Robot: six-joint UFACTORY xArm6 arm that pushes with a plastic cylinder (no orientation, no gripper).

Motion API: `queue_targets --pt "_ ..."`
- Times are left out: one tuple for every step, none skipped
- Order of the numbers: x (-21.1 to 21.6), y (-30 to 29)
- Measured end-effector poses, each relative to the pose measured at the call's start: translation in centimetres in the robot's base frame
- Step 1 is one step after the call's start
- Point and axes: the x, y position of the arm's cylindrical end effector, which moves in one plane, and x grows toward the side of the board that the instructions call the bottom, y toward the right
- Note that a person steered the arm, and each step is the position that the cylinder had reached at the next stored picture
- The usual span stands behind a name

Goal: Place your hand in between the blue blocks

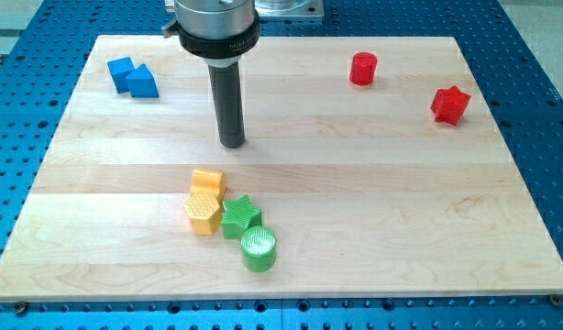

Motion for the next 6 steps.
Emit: queue_targets --pt "-1.7 -0.2" --pt "-5.4 -0.6" --pt "-10.5 -5.5" --pt "-15.7 -10.9" --pt "-15.8 -14.0" --pt "-10.4 -15.3"
